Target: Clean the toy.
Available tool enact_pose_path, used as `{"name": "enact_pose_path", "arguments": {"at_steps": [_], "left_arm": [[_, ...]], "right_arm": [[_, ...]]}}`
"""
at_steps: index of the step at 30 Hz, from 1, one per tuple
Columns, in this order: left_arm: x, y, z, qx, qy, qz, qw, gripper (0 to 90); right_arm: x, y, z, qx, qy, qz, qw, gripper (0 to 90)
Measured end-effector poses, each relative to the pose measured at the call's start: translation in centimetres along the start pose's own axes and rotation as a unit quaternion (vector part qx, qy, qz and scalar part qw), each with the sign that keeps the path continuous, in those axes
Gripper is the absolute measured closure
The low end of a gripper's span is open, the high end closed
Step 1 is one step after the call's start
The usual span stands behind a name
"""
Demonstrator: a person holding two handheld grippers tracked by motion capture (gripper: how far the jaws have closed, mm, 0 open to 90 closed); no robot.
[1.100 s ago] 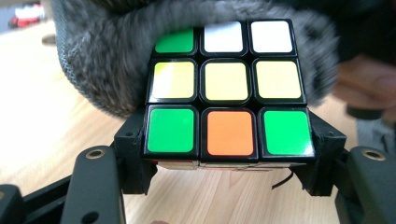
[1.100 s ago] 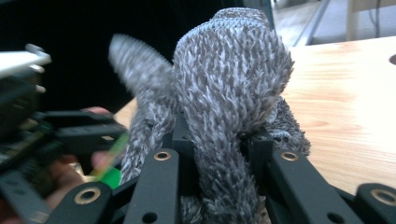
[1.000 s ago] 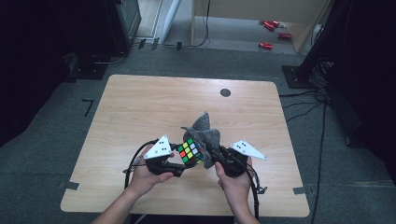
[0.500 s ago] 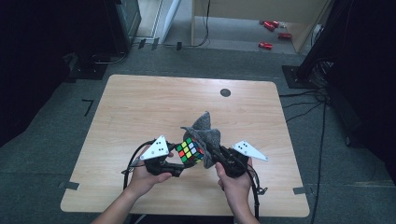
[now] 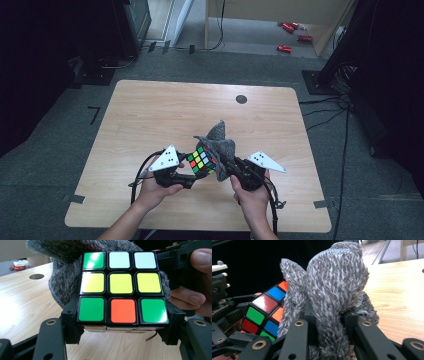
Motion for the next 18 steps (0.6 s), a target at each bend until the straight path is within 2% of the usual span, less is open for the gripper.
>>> {"name": "enact_pose_path", "arguments": {"at_steps": [2, 5, 7, 9, 13, 15, 18], "left_arm": [[-0.2, 0.4, -0.1, 0.0, -0.001, 0.012, 0.9999, 35.1], [-0.5, 0.8, -0.7, -0.003, 0.014, 0.032, 0.9994, 35.1], [-0.3, 0.8, -0.7, -0.005, 0.008, 0.026, 0.9996, 35.1], [0.1, 0.4, -0.5, -0.007, 0.002, 0.016, 0.9998, 35.1], [0.7, -0.6, 0.4, -0.001, -0.02, -0.012, 0.9997, 35.1], [1.1, -1.2, 1.1, -0.001, -0.048, -0.04, 0.9981, 35.1], [1.5, -1.8, 1.8, -0.017, -0.083, -0.066, 0.9943, 35.1]], "right_arm": [[0.2, -0.1, 0.3, 0.001, -0.005, -0.003, 1.0, 73.5], [0.7, -0.4, 1.4, 0.019, -0.018, -0.013, 0.9996, 73.5], [0.9, -0.5, 1.8, 0.017, -0.03, -0.019, 0.9992, 73.5], [0.7, -0.5, 1.5, 0.017, -0.02, -0.026, 0.9993, 73.5], [0.0, -0.3, 0.4, 0.006, -0.029, -0.02, 0.9994, 73.4], [-0.1, -0.3, 0.1, 0.016, -0.034, -0.02, 0.9991, 73.4], [-0.3, -0.3, 0.4, 0.035, -0.053, -0.022, 0.9977, 73.4]]}}
Point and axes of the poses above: each handheld gripper's, and its own axes: y roughly forward along the jaws, x roughly out of its top, z roughly to its left, the point moved 2 cm from there along y, roughly forward along the jaws, and after that the axes turned 12 degrees about -z, right-handed, at the moved point
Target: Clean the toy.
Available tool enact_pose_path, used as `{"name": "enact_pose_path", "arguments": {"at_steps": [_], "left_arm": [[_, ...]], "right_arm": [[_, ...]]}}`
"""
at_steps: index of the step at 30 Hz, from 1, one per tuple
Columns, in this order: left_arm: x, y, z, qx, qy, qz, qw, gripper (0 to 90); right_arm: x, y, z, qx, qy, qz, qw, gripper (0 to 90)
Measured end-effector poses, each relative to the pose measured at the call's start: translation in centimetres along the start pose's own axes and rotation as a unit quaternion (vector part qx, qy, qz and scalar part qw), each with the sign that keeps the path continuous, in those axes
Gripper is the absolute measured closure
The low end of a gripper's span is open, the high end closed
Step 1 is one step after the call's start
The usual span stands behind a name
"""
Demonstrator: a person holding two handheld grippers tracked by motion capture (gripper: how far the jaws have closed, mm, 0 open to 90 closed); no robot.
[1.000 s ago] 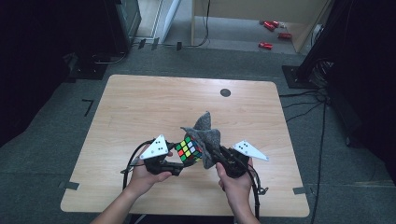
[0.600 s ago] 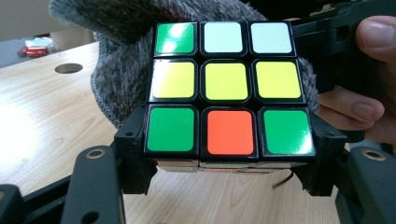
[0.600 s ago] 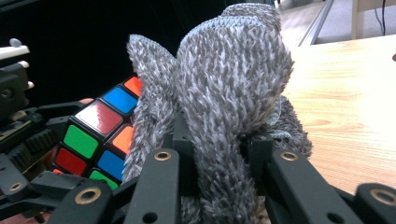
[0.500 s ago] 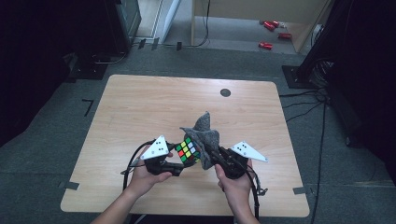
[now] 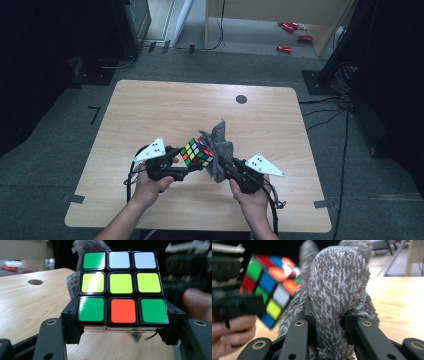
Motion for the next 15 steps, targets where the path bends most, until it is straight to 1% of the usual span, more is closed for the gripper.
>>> {"name": "enact_pose_path", "arguments": {"at_steps": [2, 3, 4, 6, 8, 9, 11, 13, 15], "left_arm": [[0.3, -0.2, 0.1, -0.011, -0.021, -0.019, 0.9995, 35.1], [0.4, -0.3, 0.1, -0.012, -0.027, -0.023, 0.9993, 35.1], [0.5, -0.2, 0.1, -0.014, -0.028, -0.021, 0.9993, 35.1], [0.4, -0.1, 0.0, -0.013, -0.025, -0.018, 0.9994, 35.1], [0.4, -0.2, 0.2, -0.013, -0.036, -0.018, 0.9991, 35.1], [0.4, -0.1, 0.3, -0.012, -0.04, -0.018, 0.999, 35.1], [0.3, -0.1, 0.5, -0.01, -0.04, -0.009, 0.9991, 35.1], [0.1, -0.1, 0.6, -0.004, -0.035, -0.003, 0.9994, 35.1], [0.0, 0.0, 0.7, -0.005, -0.035, 0.003, 0.9994, 35.1]], "right_arm": [[-0.4, 0.2, 0.5, 0.012, -0.021, 0.006, 0.9997, 73.4], [-0.7, 0.4, 0.9, 0.02, -0.03, 0.011, 0.9993, 73.3], [-0.9, 0.5, 1.1, 0.03, -0.039, 0.011, 0.9987, 73.3], [-1.6, 0.8, 2.1, 0.05, -0.073, 0.022, 0.9958, 73.3], [-2.3, 1.1, 2.8, 0.057, -0.105, 0.039, 0.9921, 73.3], [-2.7, 1.3, 3.2, 0.062, -0.123, 0.05, 0.9892, 73.2], [-3.0, 1.3, 3.5, 0.063, -0.137, 0.054, 0.9871, 72.9], [-2.6, 1.2, 3.3, 0.058, -0.136, 0.052, 0.9876, 72.7], [-1.9, 0.9, 2.8, 0.048, -0.126, 0.034, 0.9902, 72.8]]}}
Point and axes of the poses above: each handheld gripper's, and its own axes: y roughly forward along the jaws, x roughly out of its top, z roughly to its left, the point moved 2 cm from there along y, roughly forward along the jaws, and after that the axes turned 12 degrees about -z, right-handed, at the moved point
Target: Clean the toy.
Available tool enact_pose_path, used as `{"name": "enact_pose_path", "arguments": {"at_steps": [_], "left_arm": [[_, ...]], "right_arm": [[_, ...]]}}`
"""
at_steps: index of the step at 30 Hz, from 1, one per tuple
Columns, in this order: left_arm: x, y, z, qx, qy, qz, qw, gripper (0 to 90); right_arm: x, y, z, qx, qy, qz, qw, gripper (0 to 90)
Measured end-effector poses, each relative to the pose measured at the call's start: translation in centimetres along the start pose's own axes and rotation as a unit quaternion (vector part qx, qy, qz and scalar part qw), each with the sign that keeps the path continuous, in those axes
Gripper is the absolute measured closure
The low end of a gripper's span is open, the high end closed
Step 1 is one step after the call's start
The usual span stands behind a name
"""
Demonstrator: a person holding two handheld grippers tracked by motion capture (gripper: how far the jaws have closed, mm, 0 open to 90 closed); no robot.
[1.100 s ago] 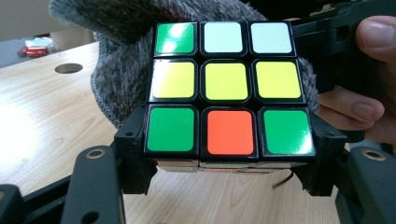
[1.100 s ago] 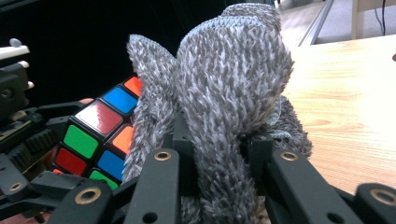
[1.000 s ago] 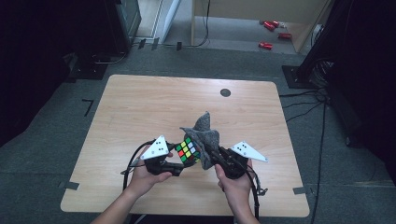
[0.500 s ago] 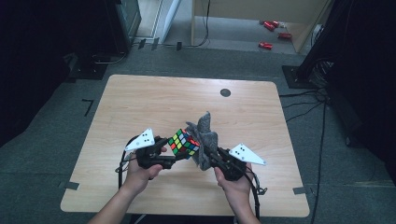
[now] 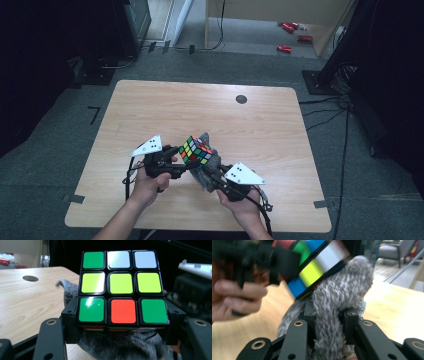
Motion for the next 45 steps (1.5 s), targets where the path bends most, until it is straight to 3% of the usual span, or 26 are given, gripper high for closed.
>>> {"name": "enact_pose_path", "arguments": {"at_steps": [3, 8, 11, 16, 21, 25, 29, 34, 37, 40, 45], "left_arm": [[0.0, 0.1, -0.1, -0.004, -0.007, -0.001, 1.0, 35.1], [0.0, 0.2, -0.2, -0.007, -0.015, 0.0, 0.9999, 35.1], [0.1, 0.1, -0.1, -0.008, -0.021, -0.006, 0.9997, 35.1], [-0.1, 0.3, -0.2, -0.001, -0.007, 0.007, 0.9999, 35.1], [0.0, 0.1, 0.1, 0.012, -0.012, -0.002, 0.9998, 35.1], [0.2, -0.2, 0.5, 0.043, 0.004, 0.001, 0.999, 35.1], [-0.1, -0.3, 1.1, 0.075, 0.013, 0.012, 0.997, 35.1], [-0.6, -0.2, 1.9, 0.109, 0.018, 0.023, 0.9936, 35.1], [-0.9, -0.2, 2.2, 0.121, 0.024, 0.029, 0.992, 35.1], [-1.1, -0.1, 2.3, 0.127, 0.028, 0.035, 0.9909, 35.1], [-1.3, 0.2, 2.4, 0.138, 0.03, 0.044, 0.989, 35.1]], "right_arm": [[0.2, -0.4, -0.4, -0.003, -0.004, -0.011, 0.9999, 72.7], [-0.8, 0.3, 1.5, 0.047, -0.039, 0.017, 0.998, 72.7], [-0.5, 0.3, 1.6, 0.046, -0.051, 0.017, 0.9975, 72.8], [0.0, -0.4, -0.1, 0.032, -0.01, -0.005, 0.9994, 74.0], [-0.5, 0.0, 0.9, 0.058, -0.029, 0.007, 0.9979, 73.9], [0.0, -0.4, 0.1, 0.053, -0.013, -0.01, 0.9985, 74.0], [0.5, -1.2, -1.5, 0.025, -0.003, -0.023, 0.9994, 74.1], [0.9, -2.3, -4.5, -0.043, 0.017, -0.03, 0.9985, 74.0], [0.3, -2.6, -6.3, -0.084, 0.004, -0.013, 0.9964, 74.2], [-0.9, -2.8, -8.2, -0.118, 0.014, 0.009, 0.9929, 74.3], [-2.6, -2.9, -10.3, -0.15, 0.026, 0.03, 0.9878, 74.2]]}}
Point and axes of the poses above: each handheld gripper's, and its own axes: y roughly forward along the jaws, x roughly out of its top, z roughly to its left, the point moved 2 cm from there along y, roughly forward along the jaws, and after that the axes turned 12 degrees about -z, right-handed, at the moved point
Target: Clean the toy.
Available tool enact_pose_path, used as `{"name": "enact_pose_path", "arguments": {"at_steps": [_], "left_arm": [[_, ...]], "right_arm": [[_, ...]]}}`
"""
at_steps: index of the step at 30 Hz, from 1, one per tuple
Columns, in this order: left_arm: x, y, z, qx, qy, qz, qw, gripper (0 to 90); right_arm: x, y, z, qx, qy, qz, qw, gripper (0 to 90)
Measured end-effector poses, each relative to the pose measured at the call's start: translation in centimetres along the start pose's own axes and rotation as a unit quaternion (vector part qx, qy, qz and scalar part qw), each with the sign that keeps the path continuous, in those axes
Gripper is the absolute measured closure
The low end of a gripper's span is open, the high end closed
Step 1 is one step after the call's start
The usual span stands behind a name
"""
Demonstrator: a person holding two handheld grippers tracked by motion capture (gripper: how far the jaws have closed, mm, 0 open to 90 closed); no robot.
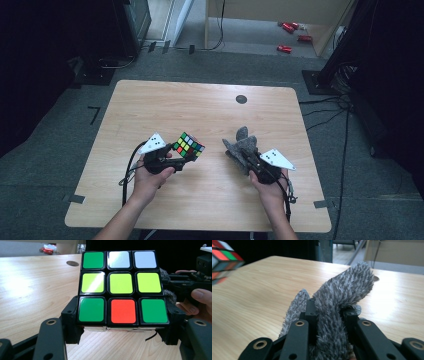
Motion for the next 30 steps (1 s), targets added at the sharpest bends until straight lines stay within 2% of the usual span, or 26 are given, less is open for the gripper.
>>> {"name": "enact_pose_path", "arguments": {"at_steps": [10, 17, 24, 27, 30], "left_arm": [[-0.6, 0.8, 0.0, 0.033, 0.026, 0.023, 0.9988, 35.1], [-1.4, 1.6, 0.3, 0.055, 0.04, 0.049, 0.9965, 35.1], [-2.2, 2.5, 0.6, 0.075, 0.037, 0.067, 0.9942, 35.1], [-2.5, 2.8, 0.6, 0.078, 0.043, 0.075, 0.9932, 35.1], [-2.7, 3.0, 0.7, 0.08, 0.044, 0.081, 0.9925, 35.1]], "right_arm": [[-1.1, 0.2, -1.9, -0.057, 0.001, 0.025, 0.9981, 74.1], [-1.9, 0.4, -2.6, -0.062, 0.015, 0.035, 0.9973, 73.9], [-2.1, 0.5, -2.6, -0.059, 0.016, 0.035, 0.9975, 70.7], [-2.1, 0.5, -2.8, -0.06, 0.019, 0.036, 0.9974, 66.3], [-2.1, 0.6, -2.8, -0.06, 0.023, 0.037, 0.9973, 51.0]]}}
Point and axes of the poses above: each handheld gripper's, and its own axes: y roughly forward along the jaws, x roughly out of its top, z roughly to its left, the point moved 2 cm from there along y, roughly forward along the jaws, and after that the axes turned 12 degrees about -z, right-handed, at the moved point
